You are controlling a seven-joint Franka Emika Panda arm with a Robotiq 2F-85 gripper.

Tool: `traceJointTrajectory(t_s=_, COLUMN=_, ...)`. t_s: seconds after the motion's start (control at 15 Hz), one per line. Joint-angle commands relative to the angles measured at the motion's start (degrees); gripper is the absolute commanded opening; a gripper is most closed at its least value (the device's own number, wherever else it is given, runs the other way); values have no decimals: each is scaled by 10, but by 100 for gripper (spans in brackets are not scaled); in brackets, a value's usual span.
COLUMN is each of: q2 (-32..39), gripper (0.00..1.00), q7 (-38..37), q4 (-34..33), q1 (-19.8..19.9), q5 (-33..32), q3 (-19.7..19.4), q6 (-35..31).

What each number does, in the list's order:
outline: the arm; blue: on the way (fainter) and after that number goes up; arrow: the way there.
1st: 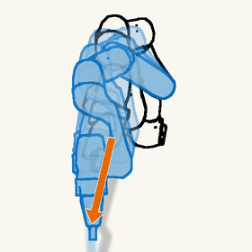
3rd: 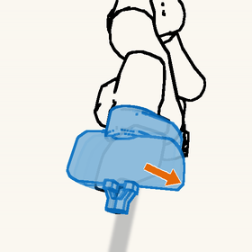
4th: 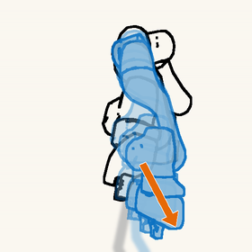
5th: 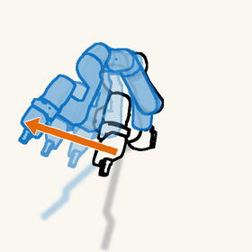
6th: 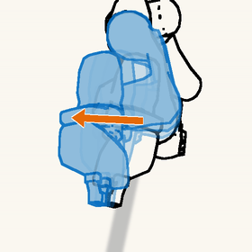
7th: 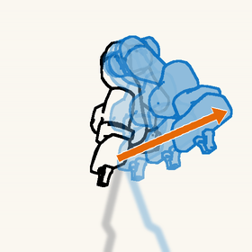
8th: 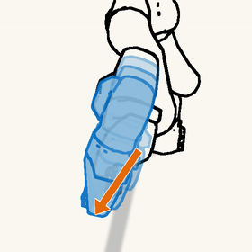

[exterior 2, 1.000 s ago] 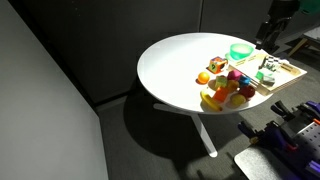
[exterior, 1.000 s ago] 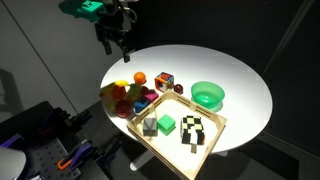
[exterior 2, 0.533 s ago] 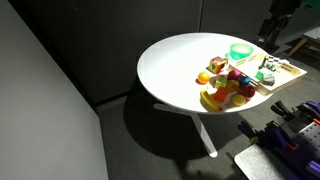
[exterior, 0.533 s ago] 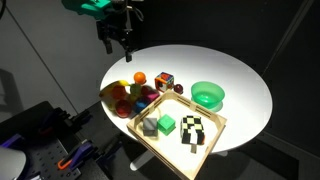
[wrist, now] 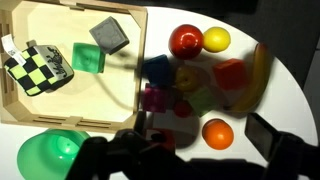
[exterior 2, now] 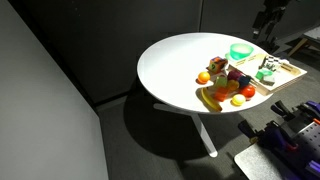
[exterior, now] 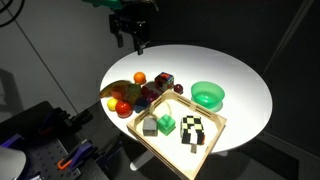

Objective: Put the orange pushy cube in the crate

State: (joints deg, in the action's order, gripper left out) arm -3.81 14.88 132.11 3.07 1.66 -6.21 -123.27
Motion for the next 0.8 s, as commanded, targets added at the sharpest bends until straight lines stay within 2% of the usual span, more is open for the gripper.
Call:
traceJointTrajectory(t_s=0.0, q2=37, gripper=100, q7=10, q4=-55, q1=6, q5=10, q3=1, q6=27)
traceJointTrajectory(t_s=0.73, q2=154, gripper=100, q7=12, q4=-164, q1=24, q5=20, q3=6, q6=62)
